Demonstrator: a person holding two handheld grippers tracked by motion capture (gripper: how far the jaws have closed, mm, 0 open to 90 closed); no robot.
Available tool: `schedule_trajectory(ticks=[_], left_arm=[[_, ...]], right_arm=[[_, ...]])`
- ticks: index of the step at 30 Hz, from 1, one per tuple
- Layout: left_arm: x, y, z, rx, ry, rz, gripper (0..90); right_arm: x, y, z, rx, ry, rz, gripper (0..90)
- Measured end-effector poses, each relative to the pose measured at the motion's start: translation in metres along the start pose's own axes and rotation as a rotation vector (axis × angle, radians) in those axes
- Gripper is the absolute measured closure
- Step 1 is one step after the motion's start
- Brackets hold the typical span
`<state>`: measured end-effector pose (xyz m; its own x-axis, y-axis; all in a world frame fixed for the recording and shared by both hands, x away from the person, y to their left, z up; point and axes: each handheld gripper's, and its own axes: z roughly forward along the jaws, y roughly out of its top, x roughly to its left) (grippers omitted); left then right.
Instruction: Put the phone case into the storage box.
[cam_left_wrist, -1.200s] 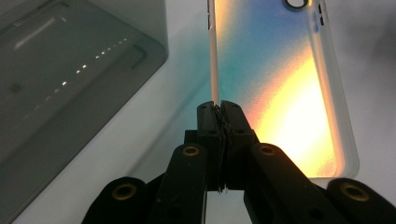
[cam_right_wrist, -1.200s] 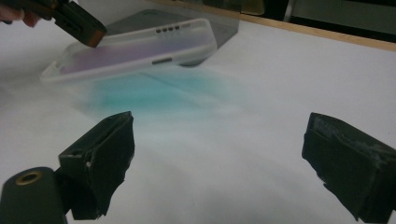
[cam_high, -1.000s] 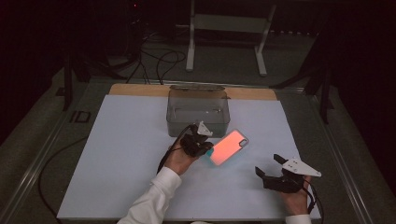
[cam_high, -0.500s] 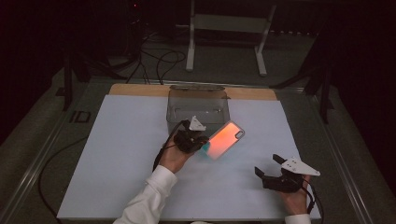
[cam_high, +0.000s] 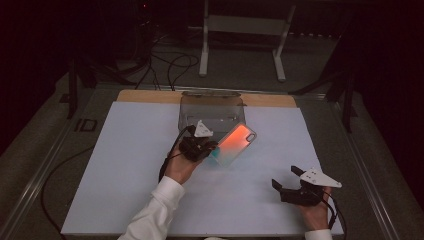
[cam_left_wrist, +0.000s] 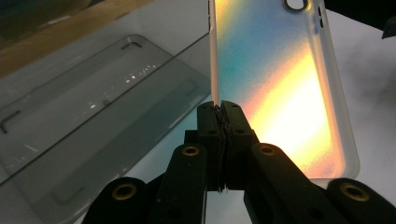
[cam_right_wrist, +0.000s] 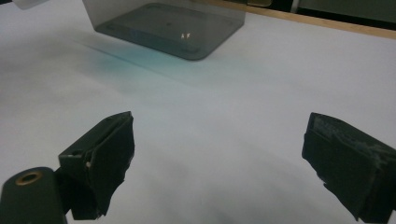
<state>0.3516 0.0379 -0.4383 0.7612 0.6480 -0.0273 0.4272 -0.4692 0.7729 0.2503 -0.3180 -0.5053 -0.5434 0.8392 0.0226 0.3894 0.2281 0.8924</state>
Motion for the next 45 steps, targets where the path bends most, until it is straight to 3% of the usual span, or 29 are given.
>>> schedule_trajectory(ticks=[11, 16, 28, 33, 45], left_arm=[[0.009, -0.005, -0.015, -0.045, 0.047, -0.019, 88.9], [0.012, -0.005, -0.02, -0.052, 0.071, -0.018, 88.9], [0.014, -0.005, -0.028, -0.074, 0.104, -0.02, 88.9], [0.015, -0.006, -0.03, -0.083, 0.109, -0.023, 88.9], [0.014, -0.007, -0.037, -0.117, 0.127, -0.019, 88.8]], right_arm=[[0.008, 0.006, 0.003, -0.014, 0.026, 0.004, 9.4], [0.012, 0.013, 0.008, -0.038, 0.079, 0.047, 9.4], [0.03, 0.056, 0.027, -0.082, 0.189, 0.055, 9.4], [0.041, 0.071, 0.036, -0.077, 0.213, 0.028, 9.5], [0.051, 0.093, 0.051, -0.077, 0.258, 0.056, 9.5]])
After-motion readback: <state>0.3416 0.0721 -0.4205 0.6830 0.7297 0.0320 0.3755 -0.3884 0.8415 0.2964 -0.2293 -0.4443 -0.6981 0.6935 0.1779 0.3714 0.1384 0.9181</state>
